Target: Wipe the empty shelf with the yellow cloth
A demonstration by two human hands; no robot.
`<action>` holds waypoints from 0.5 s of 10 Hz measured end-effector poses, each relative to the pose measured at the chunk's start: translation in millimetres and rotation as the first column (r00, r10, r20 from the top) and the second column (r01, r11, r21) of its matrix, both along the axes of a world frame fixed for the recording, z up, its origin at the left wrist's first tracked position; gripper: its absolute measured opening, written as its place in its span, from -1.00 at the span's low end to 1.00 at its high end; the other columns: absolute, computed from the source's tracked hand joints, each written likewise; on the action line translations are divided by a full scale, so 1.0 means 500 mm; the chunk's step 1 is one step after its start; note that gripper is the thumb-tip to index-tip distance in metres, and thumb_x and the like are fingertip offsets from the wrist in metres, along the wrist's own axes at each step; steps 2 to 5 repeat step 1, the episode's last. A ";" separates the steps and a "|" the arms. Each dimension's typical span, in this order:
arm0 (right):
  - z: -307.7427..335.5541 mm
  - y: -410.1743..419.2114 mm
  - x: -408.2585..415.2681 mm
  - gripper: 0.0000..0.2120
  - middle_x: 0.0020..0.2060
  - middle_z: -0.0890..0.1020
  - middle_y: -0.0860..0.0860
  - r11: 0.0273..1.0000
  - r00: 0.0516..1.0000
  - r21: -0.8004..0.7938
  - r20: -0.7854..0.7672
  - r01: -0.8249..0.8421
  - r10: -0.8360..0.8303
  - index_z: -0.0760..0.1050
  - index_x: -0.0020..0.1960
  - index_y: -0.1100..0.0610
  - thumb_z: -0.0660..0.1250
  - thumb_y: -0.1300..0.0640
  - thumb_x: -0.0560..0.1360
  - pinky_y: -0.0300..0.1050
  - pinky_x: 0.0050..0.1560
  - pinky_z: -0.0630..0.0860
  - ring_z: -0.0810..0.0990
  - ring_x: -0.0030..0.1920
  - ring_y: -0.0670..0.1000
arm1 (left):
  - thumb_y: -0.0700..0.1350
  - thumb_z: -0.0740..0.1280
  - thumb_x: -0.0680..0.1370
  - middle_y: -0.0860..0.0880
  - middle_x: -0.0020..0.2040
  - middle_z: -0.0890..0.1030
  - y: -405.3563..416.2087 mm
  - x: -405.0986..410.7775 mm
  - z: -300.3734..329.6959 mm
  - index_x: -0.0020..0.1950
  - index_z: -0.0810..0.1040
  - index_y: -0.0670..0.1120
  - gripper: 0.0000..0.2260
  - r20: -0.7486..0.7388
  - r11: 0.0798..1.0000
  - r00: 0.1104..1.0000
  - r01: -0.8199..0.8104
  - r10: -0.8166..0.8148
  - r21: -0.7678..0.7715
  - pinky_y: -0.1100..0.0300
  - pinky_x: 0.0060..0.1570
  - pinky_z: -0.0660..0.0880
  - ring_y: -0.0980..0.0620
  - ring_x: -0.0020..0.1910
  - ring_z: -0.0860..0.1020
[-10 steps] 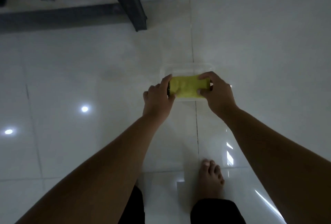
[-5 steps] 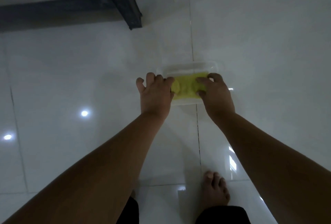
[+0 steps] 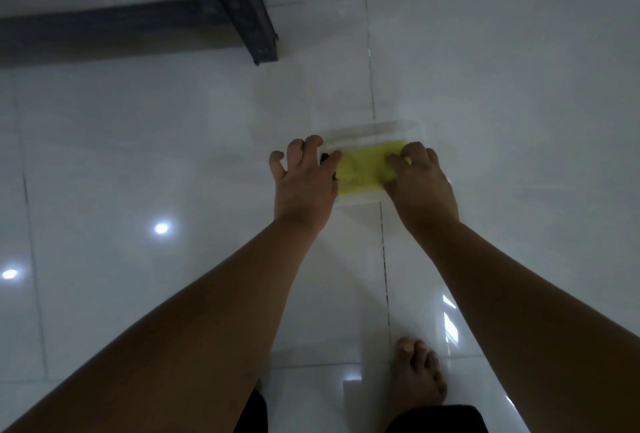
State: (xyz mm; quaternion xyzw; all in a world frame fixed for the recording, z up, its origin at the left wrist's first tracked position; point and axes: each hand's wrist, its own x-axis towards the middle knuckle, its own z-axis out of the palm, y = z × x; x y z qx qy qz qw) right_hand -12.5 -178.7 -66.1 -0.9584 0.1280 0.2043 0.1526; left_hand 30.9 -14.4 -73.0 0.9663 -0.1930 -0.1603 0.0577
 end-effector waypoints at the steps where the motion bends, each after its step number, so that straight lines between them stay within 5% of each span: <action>1: 0.051 -0.005 -0.009 -0.64 0.22 0.44 0.15 0.999 0.998 0.032 0.057 -0.017 0.015 0.46 0.25 0.20 0.31 0.11 0.49 0.07 0.04 0.49 0.41 0.19 0.16 | -0.07 0.27 0.52 -0.06 0.29 0.40 0.013 -0.002 0.055 0.29 0.45 0.00 -0.67 -0.043 0.997 0.998 -0.056 0.054 -0.062 -0.01 0.29 0.08 -0.10 0.30 0.29; 5: 0.051 -0.005 -0.009 -0.64 0.22 0.44 0.15 0.999 0.998 0.032 0.057 -0.017 0.015 0.46 0.25 0.20 0.31 0.11 0.49 0.07 0.04 0.49 0.41 0.19 0.16 | -0.07 0.27 0.52 -0.06 0.29 0.40 0.013 -0.002 0.055 0.29 0.45 0.00 -0.67 -0.043 0.997 0.998 -0.056 0.054 -0.062 -0.01 0.29 0.08 -0.10 0.30 0.29</action>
